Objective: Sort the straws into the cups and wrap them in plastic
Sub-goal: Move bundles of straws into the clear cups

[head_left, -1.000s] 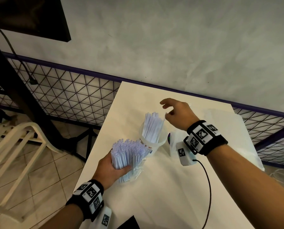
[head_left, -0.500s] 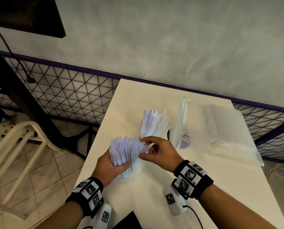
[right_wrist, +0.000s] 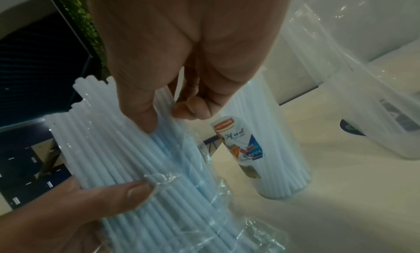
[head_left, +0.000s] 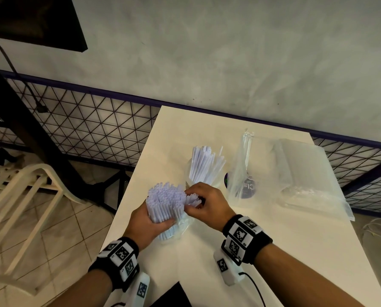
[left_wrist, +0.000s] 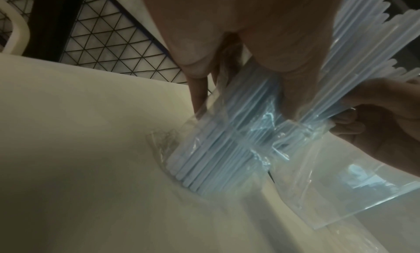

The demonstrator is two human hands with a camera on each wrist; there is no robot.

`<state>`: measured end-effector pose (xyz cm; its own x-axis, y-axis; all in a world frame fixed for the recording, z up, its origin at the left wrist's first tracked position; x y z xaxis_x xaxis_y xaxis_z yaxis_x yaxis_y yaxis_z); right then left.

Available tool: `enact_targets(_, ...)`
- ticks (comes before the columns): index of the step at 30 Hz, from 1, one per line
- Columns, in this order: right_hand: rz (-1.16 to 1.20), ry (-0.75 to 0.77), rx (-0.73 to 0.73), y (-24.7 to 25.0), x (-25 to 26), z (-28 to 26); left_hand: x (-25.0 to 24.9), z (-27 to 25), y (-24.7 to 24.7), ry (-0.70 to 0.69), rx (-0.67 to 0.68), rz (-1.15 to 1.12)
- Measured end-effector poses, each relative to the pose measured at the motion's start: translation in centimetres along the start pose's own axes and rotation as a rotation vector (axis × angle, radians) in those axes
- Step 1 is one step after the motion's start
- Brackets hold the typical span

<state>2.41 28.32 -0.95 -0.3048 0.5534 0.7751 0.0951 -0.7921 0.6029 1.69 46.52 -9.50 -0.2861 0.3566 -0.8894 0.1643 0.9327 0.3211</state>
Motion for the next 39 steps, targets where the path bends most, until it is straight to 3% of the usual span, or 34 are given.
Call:
enact_targets(5, -0.035, 0.040, -0.046, 0.1, 0.7, 0.0, -0.1, -0.1, 0.0, -0.006, 0.002, 0.017)
enact_targets(15, 0.096, -0.016, -0.175, 1.5, 1.3, -0.2, -0.3, -0.1, 0.2, -0.019, -0.016, 0.009)
enact_targets(39, 0.058, 0.068, -0.174, 5.0, 4.7, 1.8, -0.2, 0.1, 0.3, 0.003, -0.039, 0.032)
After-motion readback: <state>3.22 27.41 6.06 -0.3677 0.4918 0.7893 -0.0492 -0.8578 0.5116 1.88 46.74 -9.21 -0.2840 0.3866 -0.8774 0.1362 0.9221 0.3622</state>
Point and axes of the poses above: each hand's wrist, its own z-axis towards the middle knuckle, its own y-axis out of the back of the hand, x = y × z, the point moved 9 cm from there along z, towards the middle knuckle, and after that the axes turned 7 degrees about y, right-handed, at the moved point
